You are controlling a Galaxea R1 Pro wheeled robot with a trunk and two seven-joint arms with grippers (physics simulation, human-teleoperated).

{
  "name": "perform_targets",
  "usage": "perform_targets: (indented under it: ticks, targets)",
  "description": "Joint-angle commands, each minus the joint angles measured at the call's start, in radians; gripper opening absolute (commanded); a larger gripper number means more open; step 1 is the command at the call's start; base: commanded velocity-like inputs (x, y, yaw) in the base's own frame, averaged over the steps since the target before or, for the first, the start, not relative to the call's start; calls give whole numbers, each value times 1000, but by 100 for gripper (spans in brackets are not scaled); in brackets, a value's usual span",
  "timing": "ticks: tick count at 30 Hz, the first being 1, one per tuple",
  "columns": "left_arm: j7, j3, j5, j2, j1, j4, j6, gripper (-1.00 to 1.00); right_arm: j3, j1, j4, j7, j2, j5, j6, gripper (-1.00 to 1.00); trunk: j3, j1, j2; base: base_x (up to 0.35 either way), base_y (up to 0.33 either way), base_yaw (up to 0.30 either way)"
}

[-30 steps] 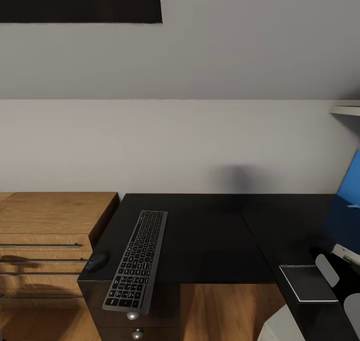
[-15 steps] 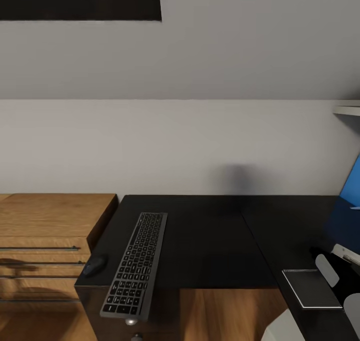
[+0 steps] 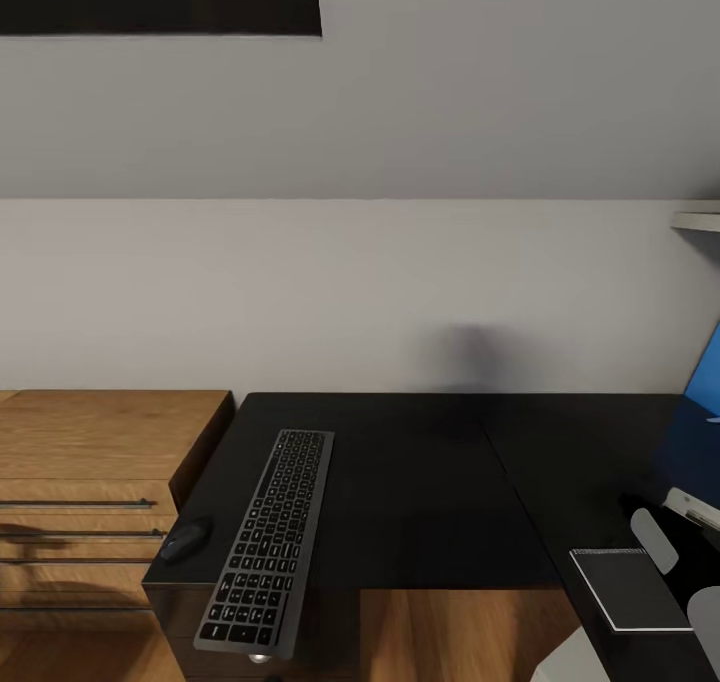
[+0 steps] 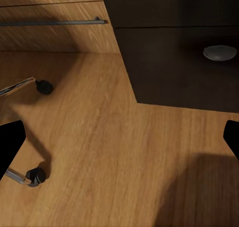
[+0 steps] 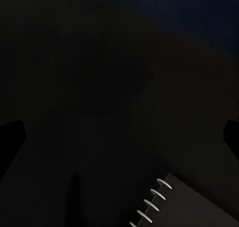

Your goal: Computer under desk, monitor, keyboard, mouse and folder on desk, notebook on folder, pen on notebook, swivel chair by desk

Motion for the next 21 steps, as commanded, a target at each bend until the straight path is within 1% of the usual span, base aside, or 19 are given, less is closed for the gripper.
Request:
perform_targets:
  ticks: [1, 5, 16, 20, 21]
  targets:
    - [4, -9, 9, 1, 0, -2, -2, 100, 0, 0, -2, -5, 0, -6, 5, 100, -1, 0, -1, 4, 0, 0]
    - [6, -9, 9, 0, 0, -2, -2, 100, 0, 0, -2, -5, 0, -4, 4, 100, -1, 0, -1, 2, 0, 0]
    - [8, -8, 10, 0, 0, -2, -2, 100, 0, 0, -1, -5, -1, -3, 7, 100, -35, 42, -78, 0, 0, 0]
    - [8, -8, 10, 0, 0, -2, -2, 100, 1, 0, 0, -5, -2, -2, 22, 100, -48, 58, -106, 0, 0, 0]
    - [8, -8, 11, 0, 0, -2, -2, 100, 1, 0, 0, -5, -2, -2, 27, 100, -48, 58, -106, 0, 0, 0]
